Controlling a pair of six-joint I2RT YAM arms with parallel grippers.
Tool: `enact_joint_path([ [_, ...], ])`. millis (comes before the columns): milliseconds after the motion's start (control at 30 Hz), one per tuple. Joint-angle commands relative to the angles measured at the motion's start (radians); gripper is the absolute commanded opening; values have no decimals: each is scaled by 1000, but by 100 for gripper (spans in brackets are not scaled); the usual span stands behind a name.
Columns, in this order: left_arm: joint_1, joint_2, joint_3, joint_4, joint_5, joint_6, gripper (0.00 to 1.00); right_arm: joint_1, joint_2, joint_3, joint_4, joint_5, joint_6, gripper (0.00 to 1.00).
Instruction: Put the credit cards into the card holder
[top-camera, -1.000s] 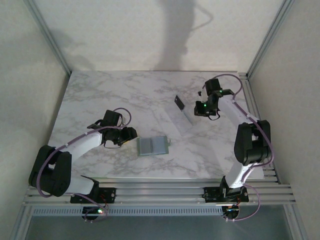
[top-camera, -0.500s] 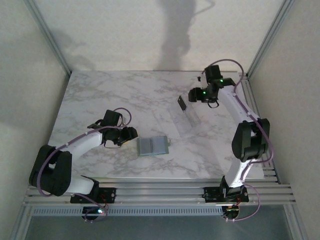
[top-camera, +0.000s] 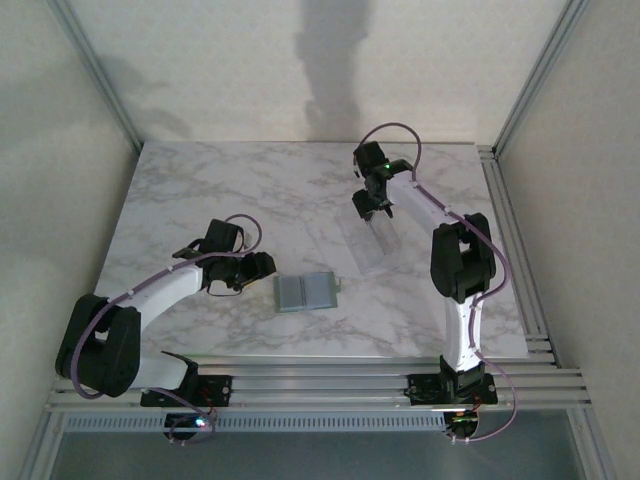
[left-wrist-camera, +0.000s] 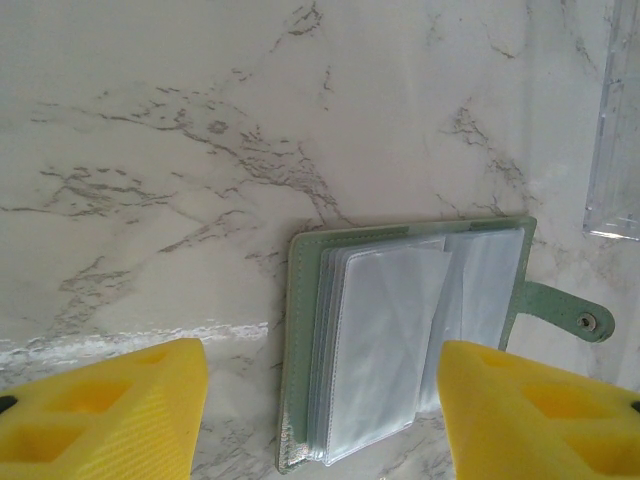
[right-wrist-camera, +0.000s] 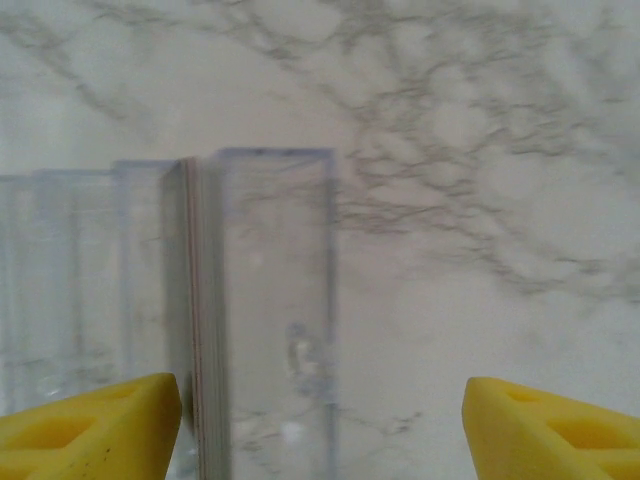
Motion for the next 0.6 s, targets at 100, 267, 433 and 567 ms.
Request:
enact_joint_path([
  [100, 11, -18, -15, -8, -17, 13, 62, 21, -49, -25, 72, 161, -54, 70],
  [267, 11, -11, -17, -6, -14, 14, 62, 31, -45, -26, 73, 185, -76, 55],
  [433, 11, -10, -16, -7, -13, 16, 62, 45, -28, -20, 63, 219, -92, 34],
  [567, 11, -8, -15, -11, -13, 21, 62, 48, -15, -10, 49, 221, -95, 16],
])
